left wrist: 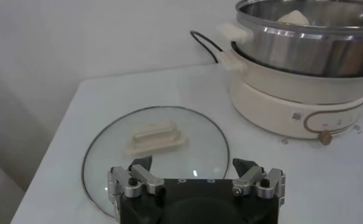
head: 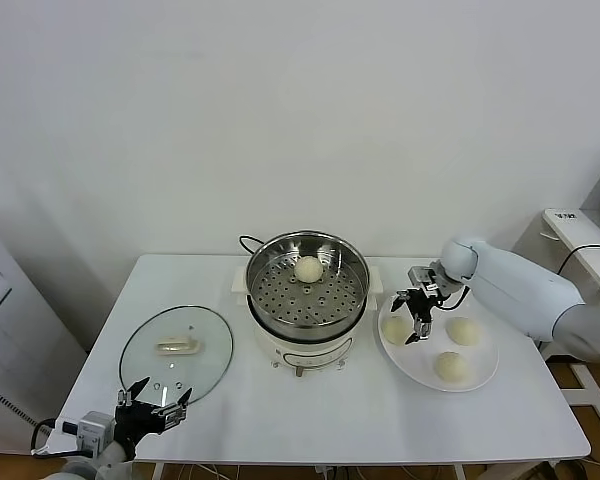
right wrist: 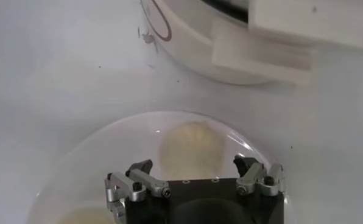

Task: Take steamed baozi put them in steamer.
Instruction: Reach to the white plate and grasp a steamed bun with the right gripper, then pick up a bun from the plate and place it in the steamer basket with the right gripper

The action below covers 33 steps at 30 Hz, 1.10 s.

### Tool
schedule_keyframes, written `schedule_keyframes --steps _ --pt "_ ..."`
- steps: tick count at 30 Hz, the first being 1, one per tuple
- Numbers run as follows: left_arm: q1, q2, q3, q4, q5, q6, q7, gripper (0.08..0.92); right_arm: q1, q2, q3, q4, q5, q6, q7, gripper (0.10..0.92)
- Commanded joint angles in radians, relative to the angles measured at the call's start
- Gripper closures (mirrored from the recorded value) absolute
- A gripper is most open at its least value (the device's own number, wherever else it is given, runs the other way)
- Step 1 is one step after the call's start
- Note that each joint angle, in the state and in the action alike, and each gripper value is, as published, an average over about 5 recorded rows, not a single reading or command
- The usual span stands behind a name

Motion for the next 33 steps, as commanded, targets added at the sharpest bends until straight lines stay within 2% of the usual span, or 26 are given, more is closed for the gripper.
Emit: schedule_keyframes --steps 1,7,11,17,28,33 --pt "-0.003 0.002 0.001 0.002 -0.001 -0.001 0.000 0.177 -0.037 0.018 0.045 -0.038 -0.033 -0.004 0.003 0.270" --pt "-0.004 0.002 0.001 0.000 -0.001 -0.001 0.000 0.177 -0.037 0.023 0.053 -0.043 -0.036 -0.006 0.004 0.442" --pt "-0.002 -0.003 0.002 -0.002 0.001 0.000 -0.002 0.177 -0.020 0.015 0.040 -0.029 -0.029 -0.008 -0.001 0.522" --pt "0.003 -0.013 0.001 -0.004 0.006 0.000 -0.004 0.177 0.125 -0.048 -0.116 0.082 0.082 -0.043 -0.023 0.549" --pt "0.011 -0.008 -0.004 -0.012 0.008 0.000 -0.006 0.177 0.591 -0.164 -0.437 0.328 0.273 -0.126 -0.101 0.546" --pt "0.010 -0.004 -0.003 -0.014 0.008 0.000 -0.005 0.177 0.730 -0.182 -0.519 0.389 0.359 -0.174 -0.095 0.549"
